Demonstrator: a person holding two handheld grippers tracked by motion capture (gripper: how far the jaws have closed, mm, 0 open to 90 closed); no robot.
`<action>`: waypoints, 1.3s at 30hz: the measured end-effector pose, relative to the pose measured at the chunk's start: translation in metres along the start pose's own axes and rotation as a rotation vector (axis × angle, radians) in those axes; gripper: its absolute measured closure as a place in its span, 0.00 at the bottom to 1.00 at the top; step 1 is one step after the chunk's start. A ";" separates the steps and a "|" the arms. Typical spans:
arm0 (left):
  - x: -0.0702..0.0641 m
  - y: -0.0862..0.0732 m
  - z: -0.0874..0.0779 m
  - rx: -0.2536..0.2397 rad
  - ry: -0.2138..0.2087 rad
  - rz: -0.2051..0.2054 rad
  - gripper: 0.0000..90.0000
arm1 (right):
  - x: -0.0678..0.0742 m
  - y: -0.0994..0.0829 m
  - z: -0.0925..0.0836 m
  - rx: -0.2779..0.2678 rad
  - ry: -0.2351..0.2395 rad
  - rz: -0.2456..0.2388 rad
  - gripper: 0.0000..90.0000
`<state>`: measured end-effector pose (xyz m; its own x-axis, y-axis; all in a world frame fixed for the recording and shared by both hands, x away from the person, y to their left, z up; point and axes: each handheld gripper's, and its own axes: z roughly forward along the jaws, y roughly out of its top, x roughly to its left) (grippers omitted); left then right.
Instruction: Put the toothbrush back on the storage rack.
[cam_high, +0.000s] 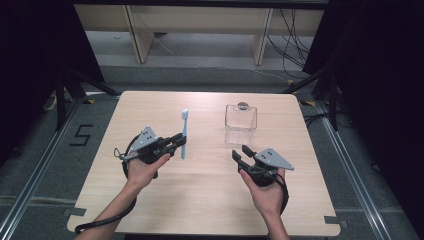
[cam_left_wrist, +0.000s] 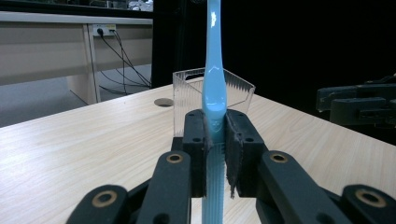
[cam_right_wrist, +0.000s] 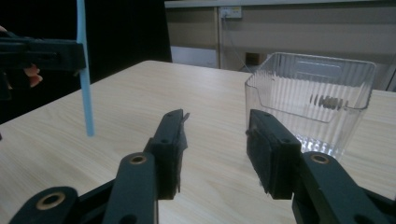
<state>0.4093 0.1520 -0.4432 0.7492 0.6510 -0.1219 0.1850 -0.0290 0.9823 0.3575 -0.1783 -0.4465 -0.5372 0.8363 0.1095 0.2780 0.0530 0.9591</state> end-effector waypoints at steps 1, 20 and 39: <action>0.000 0.000 0.000 0.000 0.000 0.000 0.87 | 0.000 0.000 0.000 0.000 0.000 0.000 0.64; -0.023 -0.011 0.021 0.015 -0.047 0.024 0.87 | 0.019 0.017 0.012 -0.044 0.064 0.003 0.74; -0.046 -0.016 0.036 0.019 -0.090 0.053 0.87 | 0.034 0.029 0.027 -0.067 0.120 0.040 0.78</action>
<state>0.3948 0.0958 -0.4582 0.8124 0.5771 -0.0830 0.1550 -0.0765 0.9849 0.3692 -0.1335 -0.4223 -0.6191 0.7656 0.1748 0.2492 -0.0195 0.9682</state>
